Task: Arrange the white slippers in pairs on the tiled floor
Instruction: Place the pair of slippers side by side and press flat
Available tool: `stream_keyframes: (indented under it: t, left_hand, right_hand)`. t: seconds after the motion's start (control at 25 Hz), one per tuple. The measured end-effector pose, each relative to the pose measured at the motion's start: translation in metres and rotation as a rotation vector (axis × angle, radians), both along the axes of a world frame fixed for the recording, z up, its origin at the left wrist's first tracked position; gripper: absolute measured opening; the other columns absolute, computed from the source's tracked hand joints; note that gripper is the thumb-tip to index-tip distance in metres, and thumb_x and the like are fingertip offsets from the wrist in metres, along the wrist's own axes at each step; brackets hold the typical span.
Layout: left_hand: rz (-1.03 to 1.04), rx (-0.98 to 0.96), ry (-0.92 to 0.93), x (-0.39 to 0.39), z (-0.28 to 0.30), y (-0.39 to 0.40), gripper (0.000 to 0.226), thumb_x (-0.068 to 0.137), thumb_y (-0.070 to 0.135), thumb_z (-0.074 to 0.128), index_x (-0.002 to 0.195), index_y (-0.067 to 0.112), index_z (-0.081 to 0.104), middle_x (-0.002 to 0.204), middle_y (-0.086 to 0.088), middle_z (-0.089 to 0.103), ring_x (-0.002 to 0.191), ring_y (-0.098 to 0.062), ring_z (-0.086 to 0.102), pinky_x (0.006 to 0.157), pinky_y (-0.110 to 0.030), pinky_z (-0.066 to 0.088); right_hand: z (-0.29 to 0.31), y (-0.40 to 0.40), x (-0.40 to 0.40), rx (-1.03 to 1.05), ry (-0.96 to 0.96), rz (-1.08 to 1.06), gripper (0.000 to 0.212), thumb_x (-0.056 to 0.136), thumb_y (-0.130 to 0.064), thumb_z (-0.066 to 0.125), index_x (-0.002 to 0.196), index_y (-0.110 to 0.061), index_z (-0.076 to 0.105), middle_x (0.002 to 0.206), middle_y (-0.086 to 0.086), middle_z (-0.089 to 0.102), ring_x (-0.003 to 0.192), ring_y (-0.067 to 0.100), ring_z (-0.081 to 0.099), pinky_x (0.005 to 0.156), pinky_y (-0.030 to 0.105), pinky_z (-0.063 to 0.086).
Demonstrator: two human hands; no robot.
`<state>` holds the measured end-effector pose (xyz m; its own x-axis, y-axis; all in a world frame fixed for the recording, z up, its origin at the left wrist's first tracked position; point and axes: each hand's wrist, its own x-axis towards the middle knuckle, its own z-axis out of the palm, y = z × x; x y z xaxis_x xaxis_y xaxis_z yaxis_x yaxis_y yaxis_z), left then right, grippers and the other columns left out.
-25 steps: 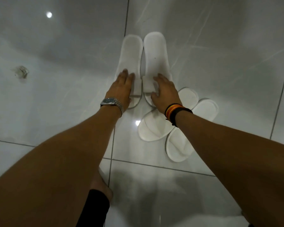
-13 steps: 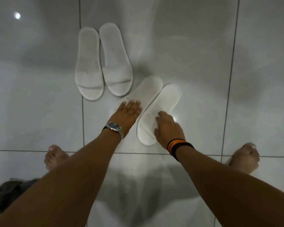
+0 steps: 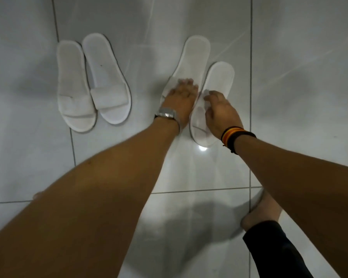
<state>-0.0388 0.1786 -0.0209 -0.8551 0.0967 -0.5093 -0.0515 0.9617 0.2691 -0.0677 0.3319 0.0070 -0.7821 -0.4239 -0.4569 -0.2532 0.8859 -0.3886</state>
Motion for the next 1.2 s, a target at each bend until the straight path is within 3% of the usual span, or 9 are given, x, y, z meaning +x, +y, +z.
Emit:
stream_keyframes:
  t: [0.08,0.2,0.4,0.52,0.72,0.8,0.92,1.08,1.2]
  left_hand:
    - [-0.075,0.049,0.011,0.025,0.010,0.018,0.075,0.093,0.001,0.043,0.158,0.005,0.006,0.166,-0.019,0.006,0.153,-0.036,0.008,0.123,-0.047,0.020]
    - [-0.178,0.128,-0.059,0.071,0.009,0.050,0.081,0.091,0.001,0.046,0.159,0.008,0.002,0.167,-0.012,-0.002,0.155,-0.028,0.001,0.127,-0.042,0.009]
    - [-0.056,0.140,-0.062,0.096,-0.015,0.070,0.077,0.099,0.013,0.044,0.158,0.009,-0.005,0.167,-0.008,-0.009,0.155,-0.024,-0.005,0.127,-0.041,0.009]
    - [-0.015,0.137,-0.067,0.128,-0.017,0.053,0.079,0.098,0.015,0.045,0.158,0.013,-0.007,0.167,-0.004,-0.011,0.155,-0.022,-0.008,0.127,-0.042,0.009]
    - [0.048,0.110,-0.060,0.158,-0.019,0.007,0.076,0.098,0.015,0.044,0.159,0.014,-0.002,0.168,-0.004,-0.007,0.155,-0.022,-0.005,0.127,-0.042,0.010]
    - [0.096,0.109,-0.046,0.140,-0.020,0.001,0.074,0.099,0.013,0.042,0.159,0.012,-0.001,0.168,-0.006,-0.006,0.155,-0.022,-0.004,0.127,-0.040,0.009]
    - [0.156,0.076,-0.020,0.090,-0.020,0.000,0.068,0.102,0.014,0.035,0.158,0.009,-0.003,0.167,-0.009,-0.007,0.155,-0.024,-0.003,0.127,-0.037,0.006]
    - [0.080,0.084,0.057,0.018,-0.017,-0.003,0.066,0.100,0.010,0.041,0.158,0.007,0.011,0.167,-0.011,0.010,0.153,-0.027,0.015,0.123,-0.037,0.025]
    - [0.060,0.019,0.124,-0.014,-0.013,-0.010,0.069,0.096,0.007,0.049,0.157,0.006,0.018,0.165,-0.014,0.016,0.152,-0.030,0.019,0.123,-0.041,0.025]
  right_hand:
    - [0.006,-0.009,-0.027,-0.034,0.032,-0.025,0.048,0.096,-0.008,0.042,0.144,-0.010,0.046,0.155,0.008,0.040,0.138,0.030,0.045,0.115,0.038,0.038]
    - [0.005,-0.028,-0.067,0.009,-0.054,0.144,0.056,0.097,-0.004,0.038,0.152,-0.015,0.037,0.162,0.006,0.031,0.149,0.025,0.031,0.122,0.034,0.025]
    - [-0.029,-0.070,-0.095,0.191,-0.211,0.496,0.059,0.104,-0.036,0.039,0.156,-0.013,0.025,0.167,0.010,0.012,0.153,0.030,0.016,0.124,0.042,0.019]
    - [-0.040,-0.083,-0.128,0.195,-0.134,0.398,0.077,0.097,-0.057,0.043,0.157,-0.015,0.020,0.167,0.006,0.007,0.154,0.028,0.010,0.124,0.049,0.016]
    - [-0.042,-0.043,-0.195,0.384,0.027,0.034,0.113,0.069,-0.078,0.063,0.151,-0.010,0.026,0.157,0.021,0.021,0.133,0.048,0.043,0.109,0.052,0.042]
    - [-0.036,-0.006,-0.191,0.420,0.010,0.029,0.107,0.070,-0.068,0.072,0.149,-0.010,0.029,0.154,0.022,0.022,0.127,0.050,0.048,0.109,0.053,0.042]
    - [-0.023,0.049,-0.156,0.289,-0.056,0.064,0.087,0.075,-0.032,0.083,0.146,-0.009,0.039,0.158,0.017,0.026,0.138,0.041,0.041,0.118,0.046,0.034]
    - [-0.029,0.039,-0.114,0.134,-0.056,0.281,0.071,0.082,-0.004,0.074,0.146,-0.017,0.046,0.164,0.003,0.024,0.152,0.026,0.021,0.123,0.036,0.024]
    - [-0.029,0.010,-0.097,0.038,0.049,-0.035,0.061,0.088,-0.001,0.059,0.146,-0.016,0.046,0.163,0.004,0.028,0.152,0.026,0.024,0.122,0.037,0.027]
